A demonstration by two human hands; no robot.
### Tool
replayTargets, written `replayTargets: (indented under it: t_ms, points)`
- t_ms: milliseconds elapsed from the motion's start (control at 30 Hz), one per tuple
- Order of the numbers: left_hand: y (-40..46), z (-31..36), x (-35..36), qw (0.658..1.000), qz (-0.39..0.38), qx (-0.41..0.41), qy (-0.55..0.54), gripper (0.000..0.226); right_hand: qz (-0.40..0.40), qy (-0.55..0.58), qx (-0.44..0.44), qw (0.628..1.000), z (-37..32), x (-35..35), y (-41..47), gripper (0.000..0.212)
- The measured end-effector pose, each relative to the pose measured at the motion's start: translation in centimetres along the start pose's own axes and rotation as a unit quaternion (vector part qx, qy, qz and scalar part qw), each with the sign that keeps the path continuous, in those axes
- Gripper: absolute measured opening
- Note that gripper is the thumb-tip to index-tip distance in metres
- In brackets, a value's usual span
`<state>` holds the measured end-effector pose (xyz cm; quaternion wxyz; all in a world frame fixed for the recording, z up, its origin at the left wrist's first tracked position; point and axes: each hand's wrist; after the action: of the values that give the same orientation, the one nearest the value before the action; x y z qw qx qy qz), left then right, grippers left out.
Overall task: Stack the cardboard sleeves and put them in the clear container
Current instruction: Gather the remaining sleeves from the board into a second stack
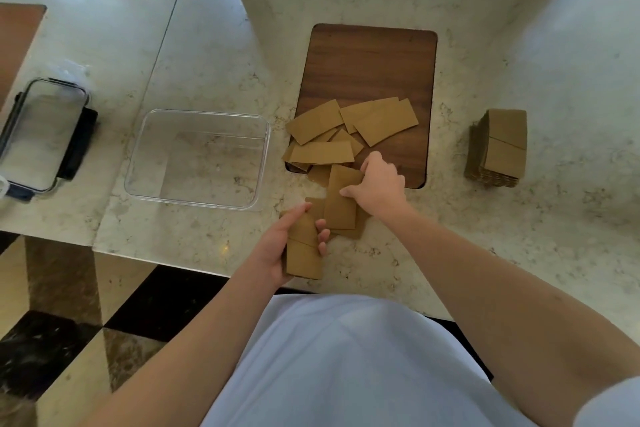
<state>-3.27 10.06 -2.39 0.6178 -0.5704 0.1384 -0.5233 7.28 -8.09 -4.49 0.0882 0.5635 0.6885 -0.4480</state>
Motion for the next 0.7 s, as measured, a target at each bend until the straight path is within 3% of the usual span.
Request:
replayTargets:
  t_ms: [67, 200, 333, 433, 500, 600, 700]
  points:
    - [0.0, -0.1, 0.1, 1.000, 0.013, -0.003, 0.007, 0.028, -0.044, 0.119, 0.052, 0.991, 0.2, -0.8, 0.1, 0.048]
    - [0.0, -0.9, 0.7, 0.999, 0.004, -0.019, 0.035, 0.031, -0.114, 0.196, 0.062, 0.972, 1.4, -2.9, -0.4, 0.020]
    - [0.2, -1.9, 1.1, 1.000, 0.026, -0.002, 0.016, 0.032, -0.072, 0.336, 0.093, 0.934, 1.6, -5.3, -2.3, 0.007]
    - [0.4, -2.3, 2.1, 0.996, 0.073, 0.058, 0.010, 0.043, -0.067, 0.462, 0.146, 0.872, 0.7, -5.6, -5.0, 0.013]
    - [0.4, -2.0, 2.9, 0.991, 0.075, 0.107, 0.028, 0.053, -0.125, 0.436, 0.173, 0.874, -0.2, -4.9, -7.2, 0.023]
    - [0.7, -1.0, 3.9, 0.983, 0.077, 0.160, 0.040, 0.031, -0.198, 0.349, 0.197, 0.895, -1.1, -3.0, -9.9, 0.041]
    - [1.1, 0.1, 4.2, 0.983, 0.072, 0.168, -0.002, 0.038, -0.285, 0.318, 0.201, 0.882, -0.9, -2.2, -11.0, 0.045]
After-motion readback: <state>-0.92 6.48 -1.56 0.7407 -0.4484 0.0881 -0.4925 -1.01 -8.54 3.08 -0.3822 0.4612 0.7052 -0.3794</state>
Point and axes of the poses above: each hand's wrist, its own y-axis towards the middle knuckle, its own x-axis out of the palm, z = x × y, and after that the axes turned 7 degrees about y, right-handed
